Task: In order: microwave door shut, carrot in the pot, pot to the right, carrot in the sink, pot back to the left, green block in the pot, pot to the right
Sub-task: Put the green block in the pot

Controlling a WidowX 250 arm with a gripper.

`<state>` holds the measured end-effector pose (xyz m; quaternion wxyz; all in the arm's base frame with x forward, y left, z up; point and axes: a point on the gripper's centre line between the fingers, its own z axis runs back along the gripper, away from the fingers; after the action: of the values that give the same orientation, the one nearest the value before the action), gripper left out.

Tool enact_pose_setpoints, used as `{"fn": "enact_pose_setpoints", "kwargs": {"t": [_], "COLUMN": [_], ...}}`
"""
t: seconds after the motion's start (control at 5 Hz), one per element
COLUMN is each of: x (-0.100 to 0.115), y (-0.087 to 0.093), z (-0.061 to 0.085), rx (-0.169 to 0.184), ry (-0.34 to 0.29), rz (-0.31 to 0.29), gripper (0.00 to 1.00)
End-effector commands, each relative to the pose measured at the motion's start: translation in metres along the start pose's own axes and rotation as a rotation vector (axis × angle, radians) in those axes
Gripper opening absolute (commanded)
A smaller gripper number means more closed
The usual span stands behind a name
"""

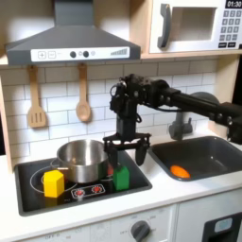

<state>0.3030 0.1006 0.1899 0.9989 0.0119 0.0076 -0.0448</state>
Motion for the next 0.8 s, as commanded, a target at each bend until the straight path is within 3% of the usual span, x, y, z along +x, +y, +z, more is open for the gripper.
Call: {"fn": "enact_pose_setpoints", "kwargs": {"t": [0.0,0.4,0.6], "x": [0.001,0.008,0.012], "y": [-0.001,0.007,0.005], "z": [-0.016,-0.029,-0.034], "rx": [0.007,0.037,0.041], "ry": [0.023,0.021,0.027], "rz": [0.016,0.055,0.046], "gripper": [1.00,1.00,1.00]}}
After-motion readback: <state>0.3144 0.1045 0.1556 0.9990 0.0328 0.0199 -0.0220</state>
